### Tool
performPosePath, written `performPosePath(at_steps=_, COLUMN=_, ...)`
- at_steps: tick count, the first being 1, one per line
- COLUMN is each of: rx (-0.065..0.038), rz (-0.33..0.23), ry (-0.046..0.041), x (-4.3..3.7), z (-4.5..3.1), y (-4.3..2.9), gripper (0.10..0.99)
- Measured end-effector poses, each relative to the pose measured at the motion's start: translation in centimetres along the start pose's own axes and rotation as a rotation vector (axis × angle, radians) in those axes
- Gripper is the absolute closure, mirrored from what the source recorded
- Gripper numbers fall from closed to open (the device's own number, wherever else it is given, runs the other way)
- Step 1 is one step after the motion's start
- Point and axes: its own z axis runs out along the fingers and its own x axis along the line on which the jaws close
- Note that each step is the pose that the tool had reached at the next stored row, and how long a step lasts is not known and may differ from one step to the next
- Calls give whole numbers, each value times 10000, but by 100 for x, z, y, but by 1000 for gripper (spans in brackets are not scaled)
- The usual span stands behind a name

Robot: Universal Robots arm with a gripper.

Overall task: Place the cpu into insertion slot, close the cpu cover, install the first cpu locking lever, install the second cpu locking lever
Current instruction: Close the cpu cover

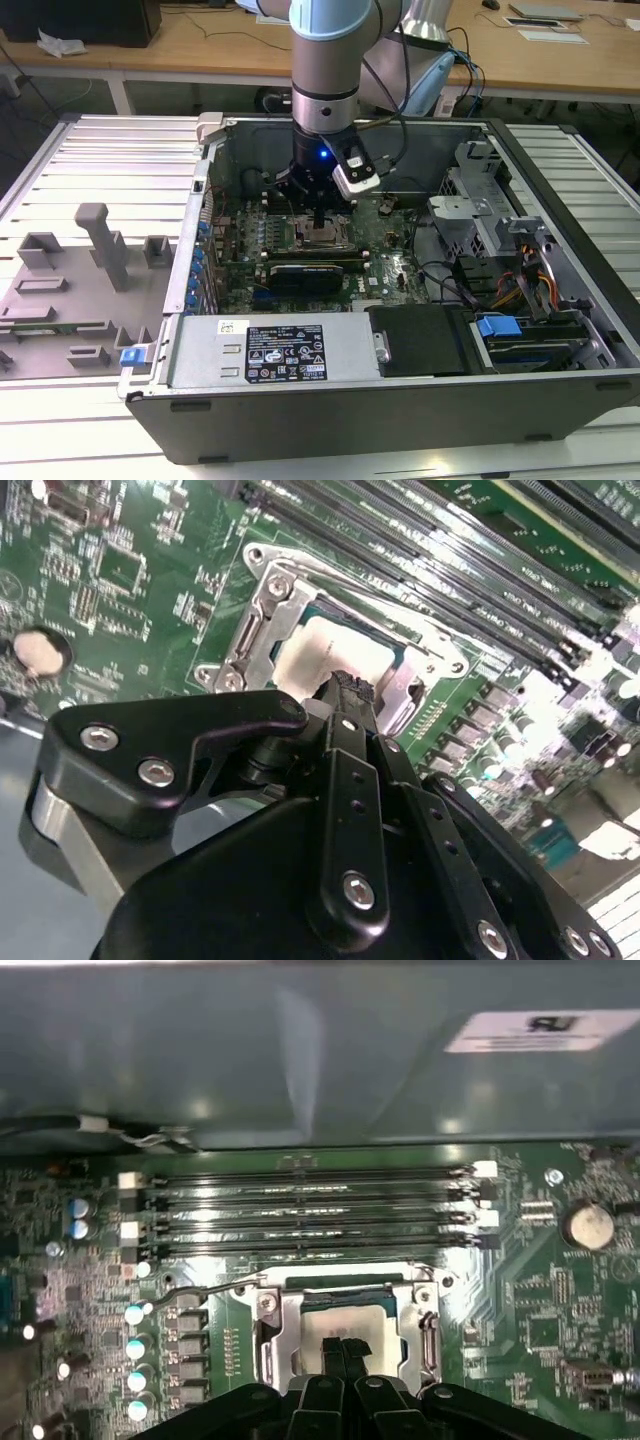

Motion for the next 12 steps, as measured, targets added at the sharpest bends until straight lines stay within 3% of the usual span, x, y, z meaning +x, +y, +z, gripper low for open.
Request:
performPosePath(at_steps=4, rx=-21, rz=-703, ry=15, x=3, z=3, y=-16, gripper=980)
performPosePath(at_steps=12, rx=-22, rz=-772, ry=17, x=35, z=3, y=-21, gripper=980)
